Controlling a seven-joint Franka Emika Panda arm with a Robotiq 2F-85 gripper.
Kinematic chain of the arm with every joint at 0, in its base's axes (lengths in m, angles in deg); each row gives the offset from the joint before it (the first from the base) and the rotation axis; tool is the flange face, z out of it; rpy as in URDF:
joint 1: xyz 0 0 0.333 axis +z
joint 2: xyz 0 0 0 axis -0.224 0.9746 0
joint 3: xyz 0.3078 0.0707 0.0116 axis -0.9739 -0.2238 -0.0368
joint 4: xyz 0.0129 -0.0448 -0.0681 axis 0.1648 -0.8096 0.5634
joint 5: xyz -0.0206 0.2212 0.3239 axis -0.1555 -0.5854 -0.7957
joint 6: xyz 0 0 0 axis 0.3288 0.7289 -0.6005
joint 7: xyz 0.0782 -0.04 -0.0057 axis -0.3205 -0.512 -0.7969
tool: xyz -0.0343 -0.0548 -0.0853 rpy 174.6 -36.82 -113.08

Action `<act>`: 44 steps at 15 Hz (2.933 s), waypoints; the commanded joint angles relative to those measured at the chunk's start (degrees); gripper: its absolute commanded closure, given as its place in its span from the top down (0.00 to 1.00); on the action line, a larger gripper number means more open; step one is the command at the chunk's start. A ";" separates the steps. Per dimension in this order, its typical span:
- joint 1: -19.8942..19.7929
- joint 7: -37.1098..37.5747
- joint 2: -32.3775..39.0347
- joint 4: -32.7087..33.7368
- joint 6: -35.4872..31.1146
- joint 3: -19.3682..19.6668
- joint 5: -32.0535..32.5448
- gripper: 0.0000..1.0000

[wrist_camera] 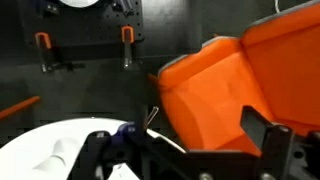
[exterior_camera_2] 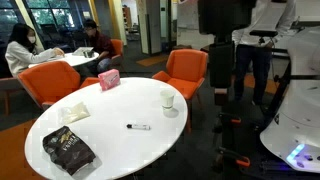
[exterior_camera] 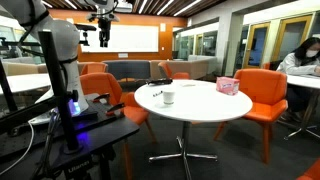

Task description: Put the marker in the white cup

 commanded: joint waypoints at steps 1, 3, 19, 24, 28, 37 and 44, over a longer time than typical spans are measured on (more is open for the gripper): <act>-0.14 -0.07 -0.02 0.07 0.12 -0.08 -0.03 1.00; -0.14 -0.07 -0.02 0.07 0.12 -0.08 -0.03 1.00; -9.65 -16.94 27.51 11.86 -24.30 10.68 17.28 1.00; -10.02 -22.06 42.02 17.93 -28.33 14.23 20.77 1.00; -9.75 -21.68 50.88 22.60 -30.77 16.39 25.38 1.00; -9.92 -22.53 52.65 22.99 -33.73 16.61 24.69 1.00; -11.58 -28.75 65.76 29.51 -46.12 17.50 24.35 1.00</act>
